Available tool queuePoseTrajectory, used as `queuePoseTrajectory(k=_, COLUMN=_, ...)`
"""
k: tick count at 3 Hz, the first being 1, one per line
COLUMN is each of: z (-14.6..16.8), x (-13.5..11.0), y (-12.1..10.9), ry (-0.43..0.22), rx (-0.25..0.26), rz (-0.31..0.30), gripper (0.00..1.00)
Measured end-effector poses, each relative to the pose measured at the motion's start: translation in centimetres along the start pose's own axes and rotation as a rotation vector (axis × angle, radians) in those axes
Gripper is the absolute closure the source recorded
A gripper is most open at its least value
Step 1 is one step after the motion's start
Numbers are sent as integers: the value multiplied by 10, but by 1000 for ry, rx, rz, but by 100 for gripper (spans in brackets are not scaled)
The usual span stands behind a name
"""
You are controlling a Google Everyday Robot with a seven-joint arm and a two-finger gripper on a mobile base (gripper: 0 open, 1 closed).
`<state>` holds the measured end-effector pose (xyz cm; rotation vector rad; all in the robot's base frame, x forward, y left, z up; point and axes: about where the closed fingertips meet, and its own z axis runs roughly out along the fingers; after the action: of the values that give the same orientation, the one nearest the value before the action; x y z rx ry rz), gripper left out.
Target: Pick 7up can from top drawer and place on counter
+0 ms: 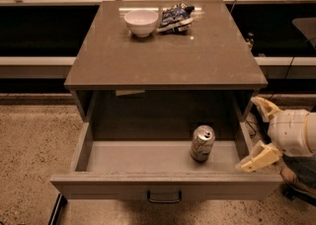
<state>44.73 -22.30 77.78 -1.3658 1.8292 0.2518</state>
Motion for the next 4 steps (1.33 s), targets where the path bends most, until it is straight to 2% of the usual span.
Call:
queuePoseTrajectory(k=1, z=28, x=8, y=-4, ry=-26, rx=-9, rz=18, gripper=0)
queuePoseTrajectory(k=2, z=52, x=15, y=-11, ry=-89, rx=-16, rz=78, gripper=0)
queuePoseTrajectory(k=3, z=72, x=16, y=-17, ry=-147, rx=-22, rz=165, gripper=0)
queuePoseTrajectory(k=4, z=95, x=13, y=-17, ry=-166, rx=-41, rz=195, gripper=0)
